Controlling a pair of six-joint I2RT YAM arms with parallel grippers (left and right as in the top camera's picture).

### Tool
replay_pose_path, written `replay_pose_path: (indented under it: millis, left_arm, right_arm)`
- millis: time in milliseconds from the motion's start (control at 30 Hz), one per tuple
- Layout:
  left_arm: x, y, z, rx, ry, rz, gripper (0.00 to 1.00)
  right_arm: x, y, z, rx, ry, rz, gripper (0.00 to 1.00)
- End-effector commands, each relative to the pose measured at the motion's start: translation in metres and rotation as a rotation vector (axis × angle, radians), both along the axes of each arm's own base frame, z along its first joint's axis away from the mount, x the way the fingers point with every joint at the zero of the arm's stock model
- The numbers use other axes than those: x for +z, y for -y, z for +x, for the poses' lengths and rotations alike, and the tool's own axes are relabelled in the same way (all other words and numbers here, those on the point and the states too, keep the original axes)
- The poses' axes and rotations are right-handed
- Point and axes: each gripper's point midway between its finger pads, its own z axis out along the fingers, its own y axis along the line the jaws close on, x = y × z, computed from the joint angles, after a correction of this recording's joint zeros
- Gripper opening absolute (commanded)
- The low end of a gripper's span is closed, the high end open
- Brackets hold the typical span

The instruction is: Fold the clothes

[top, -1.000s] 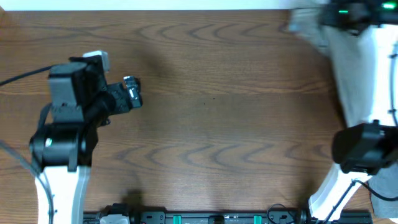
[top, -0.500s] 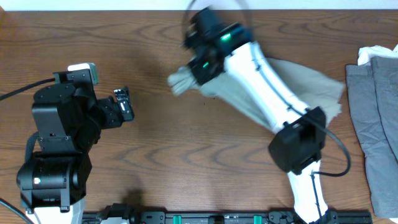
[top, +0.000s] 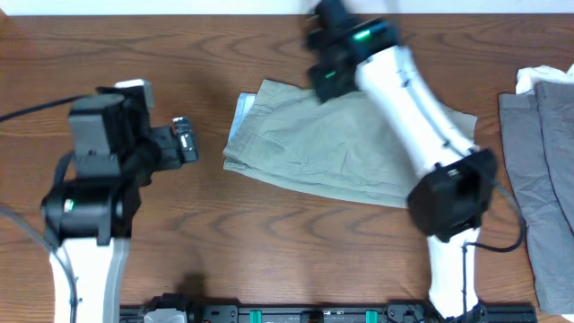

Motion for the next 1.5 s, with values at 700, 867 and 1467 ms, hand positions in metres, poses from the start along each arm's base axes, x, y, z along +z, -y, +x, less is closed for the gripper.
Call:
replay_pose_path:
  millis: [700,867,1467]
  left_arm:
    - [-0.245,0.090,0.067,-0.254,-0.652,-0.416,0.98]
    - [-0.261,0.104,0.071,-0.290,-0.665,-0.514,0.96]
    - [-0.198,0.081,0.090,-0.287,-0.497,-0.702,0.06]
  right_arm:
    - [-0.019,0.193,-0.027,-0.576,-0.324,0.147,0.77]
    - [-0.028,0.165,-0.032,-0.432,-0.364,0.258,0.69]
    - [-0.143,0.084,-0.087,-0.284,-0.505,0.236,0.16]
